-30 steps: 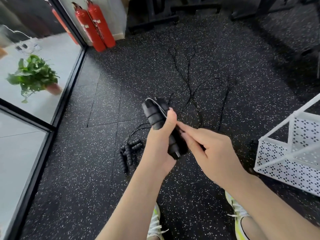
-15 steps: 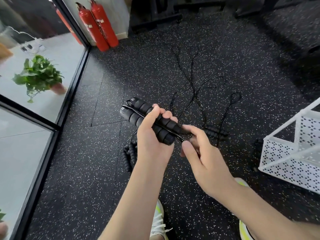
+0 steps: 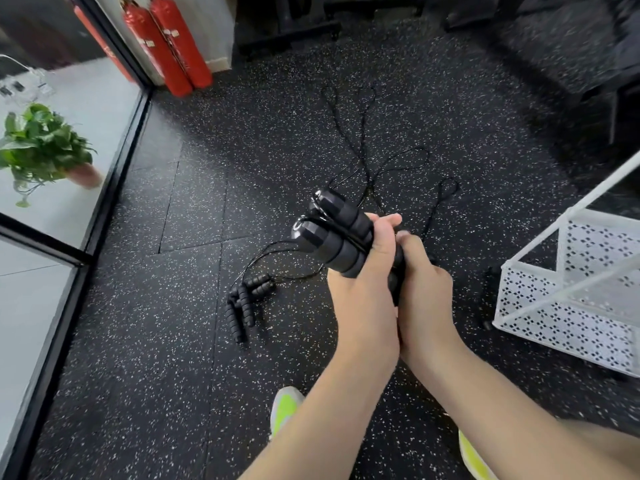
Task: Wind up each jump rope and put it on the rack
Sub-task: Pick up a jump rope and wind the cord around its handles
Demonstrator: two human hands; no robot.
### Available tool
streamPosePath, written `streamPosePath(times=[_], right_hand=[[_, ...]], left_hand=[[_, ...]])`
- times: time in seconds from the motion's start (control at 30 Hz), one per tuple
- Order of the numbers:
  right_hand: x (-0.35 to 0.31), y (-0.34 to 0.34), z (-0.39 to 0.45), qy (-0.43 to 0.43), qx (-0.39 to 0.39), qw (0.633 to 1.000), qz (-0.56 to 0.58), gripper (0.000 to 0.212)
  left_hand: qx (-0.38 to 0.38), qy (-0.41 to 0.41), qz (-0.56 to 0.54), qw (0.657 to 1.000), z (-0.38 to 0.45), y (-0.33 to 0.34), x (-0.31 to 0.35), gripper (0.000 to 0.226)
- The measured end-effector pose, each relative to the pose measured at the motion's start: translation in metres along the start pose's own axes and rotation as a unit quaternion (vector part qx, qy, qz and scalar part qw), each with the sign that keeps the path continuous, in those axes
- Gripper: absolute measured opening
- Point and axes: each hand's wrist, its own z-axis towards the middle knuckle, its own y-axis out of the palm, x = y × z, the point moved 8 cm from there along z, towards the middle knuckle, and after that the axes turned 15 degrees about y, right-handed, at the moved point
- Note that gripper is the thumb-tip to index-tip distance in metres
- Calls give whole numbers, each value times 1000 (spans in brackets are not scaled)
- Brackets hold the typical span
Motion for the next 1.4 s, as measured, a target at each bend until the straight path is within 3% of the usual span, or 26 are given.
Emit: streamPosePath(times=[0.1,0.23,0.3,0.4,0.47,0.5,0.53,0.57,0.6,0.67,0.73,0.83,0.9,0.97,1.0,1.07,1.2,1.4], right_hand=[[-3,-3,6,3,16,1000,-11,33],[-29,-18,11,-72,96,988,-92,29],[-49,-24,10,-131,133,967,-173,43],[-75,-31,4,-222,192,904,-311,56],[-81,-29,4,-266,220,852,-394,60],[-80,-28,4,-286,225,830,-422,61],[-77,-26,4,-305,227,812,-443,62],[-73,-24,5,-319,229,795,-463,62],[-69,-22,5,-326,231,778,-485,61],[-59,-17,7,-331,228,757,-515,60],[-51,-12,9,-310,203,763,-530,59],[-48,-7,14,-244,116,823,-501,59],[-51,-6,16,-202,45,856,-474,59],[-56,-4,13,-181,-24,868,-461,37],[-57,-3,12,-171,-50,868,-464,30],[-59,-3,12,-159,-83,858,-482,39],[-59,-1,13,-141,-146,844,-497,34],[-62,1,13,-170,-183,844,-474,29]], left_hand=[[-15,-24,-52,998,0,7,-3,15],[-44,-15,-42,998,12,-4,-2,23],[-32,-3,24,999,21,-18,1,43],[-31,35,189,981,29,-38,12,88],[-103,138,351,920,31,-39,26,106],[-165,197,443,859,31,-35,29,111],[-226,250,536,774,28,-28,29,115],[-273,287,606,690,25,-24,23,117],[-307,299,650,627,21,-23,15,117],[-338,275,699,568,19,-25,0,103],[-335,258,710,564,21,-29,-6,70],[-297,276,706,581,27,-34,3,39],[-280,280,700,594,33,-39,10,37],[-278,273,696,603,38,-44,14,34],[-280,270,695,604,39,-47,15,34],[-281,266,695,606,41,-50,17,35],[-283,249,699,608,42,-51,22,38],[-285,225,667,650,40,-51,22,39]])
